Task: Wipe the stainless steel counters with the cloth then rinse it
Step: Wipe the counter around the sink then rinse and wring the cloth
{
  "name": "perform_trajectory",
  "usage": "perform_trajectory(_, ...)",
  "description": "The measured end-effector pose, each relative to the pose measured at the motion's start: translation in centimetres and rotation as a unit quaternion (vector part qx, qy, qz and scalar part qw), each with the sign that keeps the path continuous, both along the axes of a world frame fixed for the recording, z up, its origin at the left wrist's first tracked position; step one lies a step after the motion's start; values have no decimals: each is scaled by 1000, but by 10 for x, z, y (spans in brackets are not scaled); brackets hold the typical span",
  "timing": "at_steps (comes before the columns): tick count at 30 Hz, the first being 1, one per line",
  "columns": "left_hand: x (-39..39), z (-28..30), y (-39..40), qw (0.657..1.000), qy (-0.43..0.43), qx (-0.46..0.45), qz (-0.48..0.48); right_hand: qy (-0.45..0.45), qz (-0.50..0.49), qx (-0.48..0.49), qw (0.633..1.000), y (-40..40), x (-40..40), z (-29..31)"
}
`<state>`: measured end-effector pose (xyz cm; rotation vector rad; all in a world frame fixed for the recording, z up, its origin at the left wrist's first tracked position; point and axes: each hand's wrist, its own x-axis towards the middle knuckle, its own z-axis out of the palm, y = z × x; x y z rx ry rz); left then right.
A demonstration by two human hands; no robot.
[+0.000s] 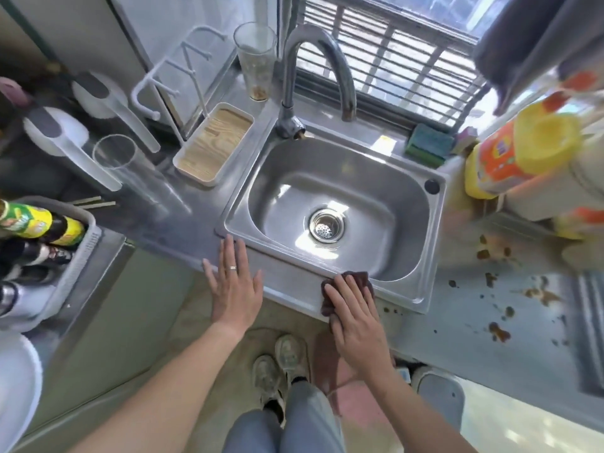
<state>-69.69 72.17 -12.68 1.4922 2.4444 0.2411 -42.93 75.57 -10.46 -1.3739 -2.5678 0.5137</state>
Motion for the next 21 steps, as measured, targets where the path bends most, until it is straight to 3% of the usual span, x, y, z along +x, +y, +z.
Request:
perform_trajectory(6,5,-13,1,999,30,29,4,-12,-104,4,995,-10,93,-6)
perform_trajectory(11,8,-16,2,998,46,49,12,17,-216,4,976,-21,52,-16)
perform_trajectory(21,9,-19,1,995,64,75,7,57,-96,-41,993,-10,-80,-14)
